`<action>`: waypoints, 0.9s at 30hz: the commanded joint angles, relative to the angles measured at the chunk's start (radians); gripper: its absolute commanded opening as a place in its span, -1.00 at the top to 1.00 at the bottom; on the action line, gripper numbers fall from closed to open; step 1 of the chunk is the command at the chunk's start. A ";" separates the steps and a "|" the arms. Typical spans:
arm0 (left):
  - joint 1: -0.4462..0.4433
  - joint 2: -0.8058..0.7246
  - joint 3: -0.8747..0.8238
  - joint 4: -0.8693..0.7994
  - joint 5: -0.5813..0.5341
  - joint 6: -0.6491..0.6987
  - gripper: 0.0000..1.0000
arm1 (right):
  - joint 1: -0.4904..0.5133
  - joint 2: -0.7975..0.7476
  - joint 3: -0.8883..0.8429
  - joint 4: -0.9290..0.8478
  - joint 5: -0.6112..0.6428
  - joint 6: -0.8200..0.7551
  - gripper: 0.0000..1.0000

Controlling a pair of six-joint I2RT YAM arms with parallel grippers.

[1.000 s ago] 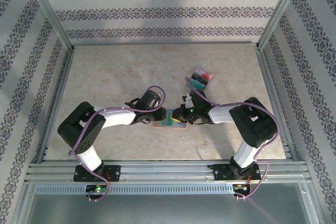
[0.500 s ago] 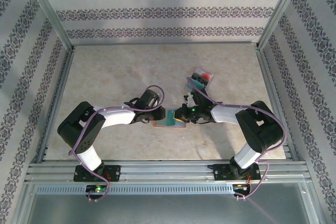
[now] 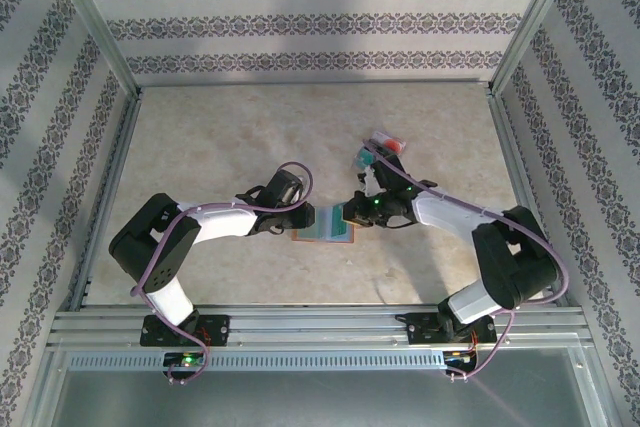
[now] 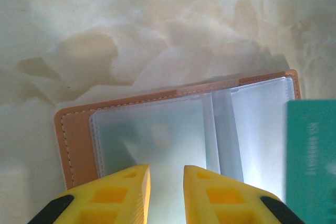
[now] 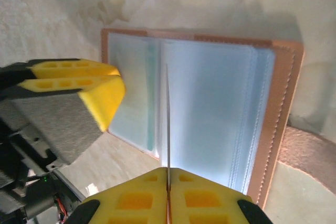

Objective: Take the credit cards out of the card holder

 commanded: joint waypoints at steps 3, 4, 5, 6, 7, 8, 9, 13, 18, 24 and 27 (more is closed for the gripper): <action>0.025 -0.017 0.018 -0.052 -0.028 0.046 0.45 | -0.026 -0.062 0.171 -0.326 0.180 -0.216 0.81; 0.026 -0.019 0.021 -0.052 -0.026 0.050 0.44 | -0.031 -0.062 0.199 -0.362 0.199 -0.242 0.81; 0.027 -0.022 0.023 -0.054 -0.026 0.056 0.44 | -0.037 -0.059 0.231 -0.400 0.224 -0.269 0.81; 0.028 -0.026 0.029 -0.055 -0.028 0.061 0.43 | -0.043 -0.056 0.264 -0.431 0.244 -0.294 0.81; 0.029 -0.031 0.032 -0.058 -0.028 0.066 0.43 | -0.048 -0.050 0.289 -0.456 0.259 -0.315 0.81; 0.030 -0.037 0.035 -0.061 -0.030 0.071 0.41 | -0.054 -0.043 0.317 -0.479 0.275 -0.337 0.81; 0.030 -0.044 0.039 -0.064 -0.034 0.076 0.40 | -0.060 -0.036 0.342 -0.499 0.287 -0.354 0.81; 0.032 -0.068 0.045 -0.077 -0.048 0.089 0.34 | -0.088 -0.007 0.413 -0.539 0.308 -0.412 0.82; 0.035 -0.097 0.043 -0.087 -0.062 0.096 0.26 | -0.115 0.023 0.484 -0.569 0.321 -0.485 0.84; 0.038 -0.131 0.033 -0.091 -0.080 0.099 -0.09 | -0.128 0.076 0.578 -0.620 0.409 -0.624 0.86; 0.040 -0.150 0.023 -0.094 -0.091 0.099 -0.34 | -0.128 0.114 0.634 -0.646 0.457 -0.692 0.88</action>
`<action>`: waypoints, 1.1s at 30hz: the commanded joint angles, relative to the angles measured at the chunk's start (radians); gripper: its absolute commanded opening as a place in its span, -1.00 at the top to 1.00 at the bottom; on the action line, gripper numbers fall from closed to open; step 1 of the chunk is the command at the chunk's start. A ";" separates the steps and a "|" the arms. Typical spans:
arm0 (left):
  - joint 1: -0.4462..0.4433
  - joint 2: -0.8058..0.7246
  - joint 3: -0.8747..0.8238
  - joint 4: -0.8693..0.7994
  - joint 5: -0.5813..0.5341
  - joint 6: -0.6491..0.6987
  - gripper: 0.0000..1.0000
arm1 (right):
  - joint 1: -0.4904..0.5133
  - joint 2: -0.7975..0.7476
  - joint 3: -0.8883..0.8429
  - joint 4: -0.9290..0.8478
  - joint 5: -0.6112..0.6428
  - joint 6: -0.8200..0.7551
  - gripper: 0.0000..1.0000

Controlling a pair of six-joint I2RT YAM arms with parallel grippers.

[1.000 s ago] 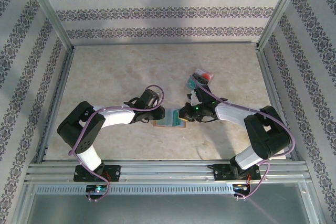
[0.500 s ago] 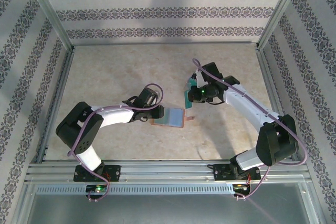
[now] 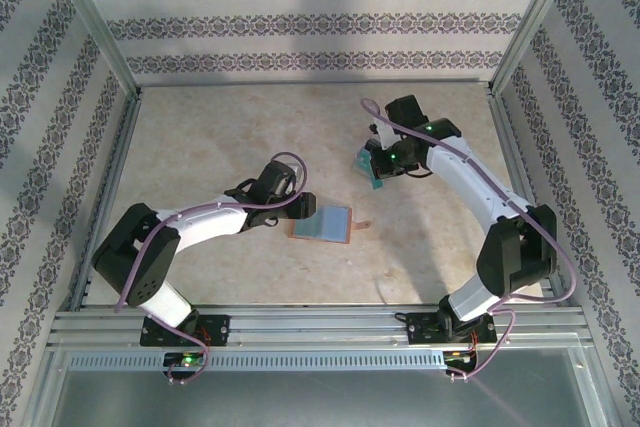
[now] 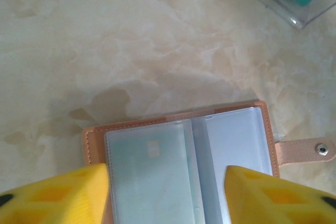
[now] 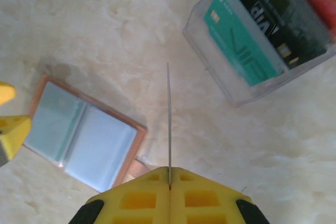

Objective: Take the credit cards out of the card holder

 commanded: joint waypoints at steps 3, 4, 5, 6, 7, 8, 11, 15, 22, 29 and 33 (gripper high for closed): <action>0.018 -0.052 -0.008 -0.039 -0.040 0.008 -0.52 | -0.010 0.063 0.104 -0.068 0.112 -0.161 0.89; 0.019 -0.056 -0.009 -0.041 -0.042 0.008 -0.60 | -0.010 0.074 0.120 -0.074 0.120 -0.175 0.89; 0.021 -0.058 -0.010 -0.044 -0.044 0.008 -0.70 | -0.011 0.081 0.132 -0.076 0.127 -0.190 0.90; 0.021 -0.060 -0.009 -0.047 -0.050 0.008 -0.81 | -0.011 0.091 0.144 -0.077 0.130 -0.205 0.89; 0.022 -0.064 -0.009 -0.052 -0.054 0.008 -0.92 | -0.011 0.100 0.156 -0.081 0.132 -0.220 0.90; 0.022 -0.066 -0.009 -0.055 -0.058 0.009 -1.00 | -0.011 0.108 0.167 -0.085 0.137 -0.232 0.90; 0.022 -0.076 -0.013 -0.061 -0.074 0.010 -0.99 | -0.011 0.133 0.195 -0.091 0.157 -0.262 0.90; 0.024 -0.091 -0.015 -0.080 -0.103 0.010 -0.99 | -0.011 0.165 0.228 -0.103 0.172 -0.290 0.90; 0.025 -0.115 -0.026 -0.082 -0.135 0.019 -0.99 | -0.011 0.217 0.269 -0.127 0.184 -0.337 0.90; 0.027 -0.123 -0.029 -0.087 -0.145 0.022 -0.99 | -0.009 0.258 0.295 -0.128 0.183 -0.411 0.90; 0.030 -0.127 -0.030 -0.090 -0.148 0.027 -0.99 | -0.005 0.285 0.311 -0.137 0.182 -0.465 0.89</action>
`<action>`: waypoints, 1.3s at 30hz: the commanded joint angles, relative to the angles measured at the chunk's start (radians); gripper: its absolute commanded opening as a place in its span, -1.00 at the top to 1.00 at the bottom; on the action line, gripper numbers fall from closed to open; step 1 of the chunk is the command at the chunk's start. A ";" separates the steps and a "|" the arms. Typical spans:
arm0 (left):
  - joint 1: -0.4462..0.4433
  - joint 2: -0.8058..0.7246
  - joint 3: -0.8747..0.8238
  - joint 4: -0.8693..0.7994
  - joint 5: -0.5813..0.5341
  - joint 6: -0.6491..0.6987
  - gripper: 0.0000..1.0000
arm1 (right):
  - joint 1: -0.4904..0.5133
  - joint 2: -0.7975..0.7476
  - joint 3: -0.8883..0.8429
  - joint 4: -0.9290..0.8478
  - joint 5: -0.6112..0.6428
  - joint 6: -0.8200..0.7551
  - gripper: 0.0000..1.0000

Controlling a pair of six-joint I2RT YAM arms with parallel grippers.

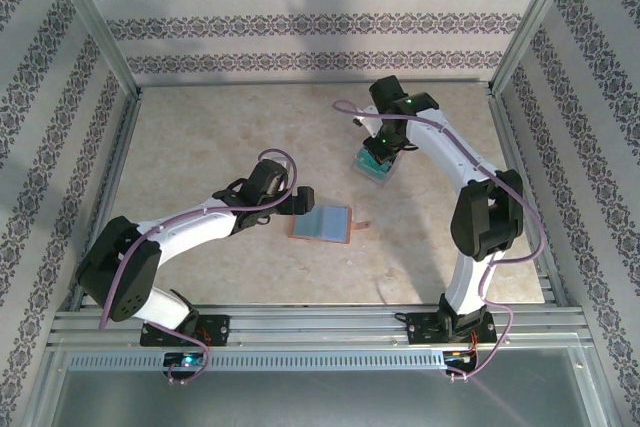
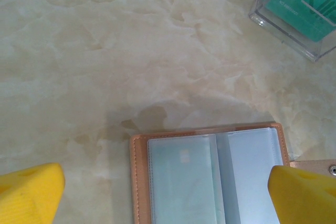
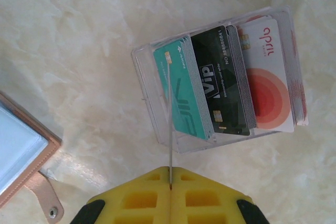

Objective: Take the credit cards out of the card holder

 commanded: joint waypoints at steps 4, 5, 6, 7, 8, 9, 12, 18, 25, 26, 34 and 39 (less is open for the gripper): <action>0.021 -0.027 -0.009 -0.039 -0.023 0.026 -0.99 | 0.002 0.055 0.050 -0.034 0.038 -0.102 0.89; 0.022 -0.027 -0.009 -0.040 -0.023 0.026 -0.99 | 0.002 0.064 0.056 -0.037 0.044 -0.107 0.89; 0.024 -0.026 -0.010 -0.039 -0.023 0.025 -0.99 | 0.002 0.074 0.064 -0.042 0.054 -0.112 0.89; 0.025 -0.026 -0.010 -0.039 -0.022 0.025 -0.99 | 0.002 0.084 0.071 -0.046 0.061 -0.116 0.89; 0.025 -0.027 -0.011 -0.039 -0.021 0.025 -0.99 | 0.002 0.093 0.076 -0.049 0.067 -0.121 0.89; 0.025 -0.027 -0.013 -0.039 -0.021 0.024 -0.99 | 0.001 0.101 0.081 -0.054 0.071 -0.125 0.89; 0.027 -0.026 -0.014 -0.038 -0.019 0.024 -0.99 | 0.000 0.124 0.093 -0.057 0.079 -0.136 0.89; 0.029 -0.030 -0.018 -0.036 -0.018 0.020 -0.99 | -0.003 0.158 0.112 -0.056 0.095 -0.142 0.88; 0.033 -0.032 -0.020 -0.036 -0.016 0.018 -0.99 | -0.003 0.190 0.121 -0.058 0.105 -0.152 0.88; 0.033 -0.033 -0.021 -0.036 -0.016 0.017 -0.99 | -0.003 0.192 0.122 -0.057 0.105 -0.152 0.87; 0.035 -0.034 -0.023 -0.037 -0.016 0.015 -0.99 | -0.003 0.202 0.109 -0.047 0.090 -0.155 0.83; 0.034 -0.033 -0.027 -0.035 -0.013 0.014 -0.99 | -0.002 0.205 0.099 -0.037 0.075 -0.158 0.81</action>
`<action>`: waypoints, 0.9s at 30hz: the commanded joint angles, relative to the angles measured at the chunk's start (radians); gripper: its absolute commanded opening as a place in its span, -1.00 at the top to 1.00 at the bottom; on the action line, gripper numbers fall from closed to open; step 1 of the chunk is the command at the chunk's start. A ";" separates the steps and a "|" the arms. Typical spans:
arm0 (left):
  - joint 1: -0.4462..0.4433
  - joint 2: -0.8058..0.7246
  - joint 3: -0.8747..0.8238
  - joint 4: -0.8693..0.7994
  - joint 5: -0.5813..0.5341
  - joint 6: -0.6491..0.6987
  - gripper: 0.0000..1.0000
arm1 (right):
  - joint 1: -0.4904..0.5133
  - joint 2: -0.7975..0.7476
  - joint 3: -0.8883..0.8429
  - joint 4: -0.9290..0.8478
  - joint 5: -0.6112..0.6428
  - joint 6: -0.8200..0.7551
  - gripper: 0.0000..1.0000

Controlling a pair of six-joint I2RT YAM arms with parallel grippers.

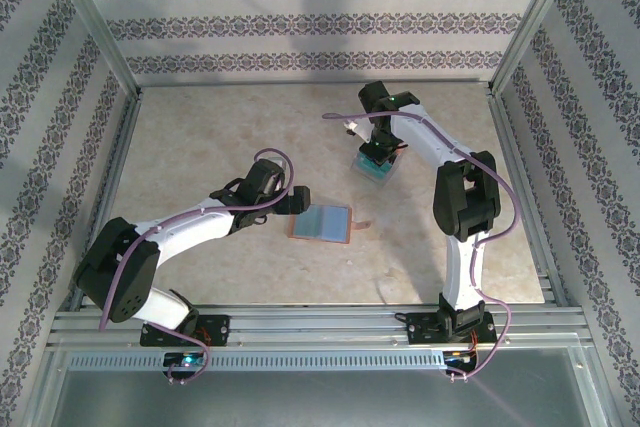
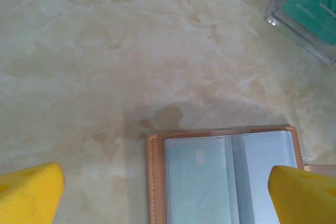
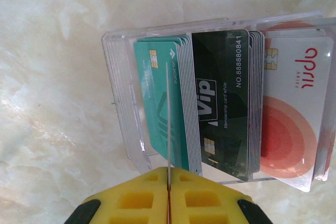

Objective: Take the credit cards out of the card holder

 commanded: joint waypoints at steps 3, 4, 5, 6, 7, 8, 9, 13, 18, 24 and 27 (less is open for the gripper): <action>0.014 -0.019 -0.012 -0.025 -0.006 0.010 -0.99 | -0.002 0.021 0.002 -0.004 -0.022 -0.021 0.80; 0.014 -0.019 -0.013 -0.025 -0.006 0.010 -0.99 | -0.002 0.024 0.003 -0.003 -0.027 -0.022 0.79; 0.014 -0.017 -0.012 -0.025 -0.005 0.010 -0.99 | -0.001 0.026 0.004 -0.001 -0.029 -0.025 0.79; 0.014 -0.018 -0.011 -0.025 -0.005 0.010 -0.99 | -0.002 0.030 0.005 -0.001 -0.033 -0.027 0.78; 0.015 -0.018 -0.011 -0.026 -0.005 0.009 -0.99 | -0.002 0.035 0.008 -0.001 -0.037 -0.032 0.78; 0.016 -0.017 -0.010 -0.027 -0.005 0.010 -0.99 | -0.002 0.039 0.009 0.000 -0.039 -0.034 0.77; 0.016 -0.017 -0.009 -0.028 -0.005 0.011 -0.99 | 0.000 0.042 0.010 0.000 -0.040 -0.038 0.77; 0.017 -0.019 -0.010 -0.033 -0.006 0.011 -0.99 | 0.001 0.060 0.028 -0.001 -0.032 -0.047 0.77; 0.018 -0.022 -0.009 -0.034 -0.006 0.011 -0.99 | 0.003 0.065 0.041 -0.004 -0.031 -0.049 0.76; 0.019 -0.031 -0.012 -0.038 -0.013 0.010 -0.99 | 0.010 0.030 0.028 -0.006 -0.038 -0.033 0.73; 0.020 -0.033 -0.013 -0.037 -0.021 0.003 -0.99 | 0.012 -0.003 0.015 -0.004 -0.045 0.002 0.64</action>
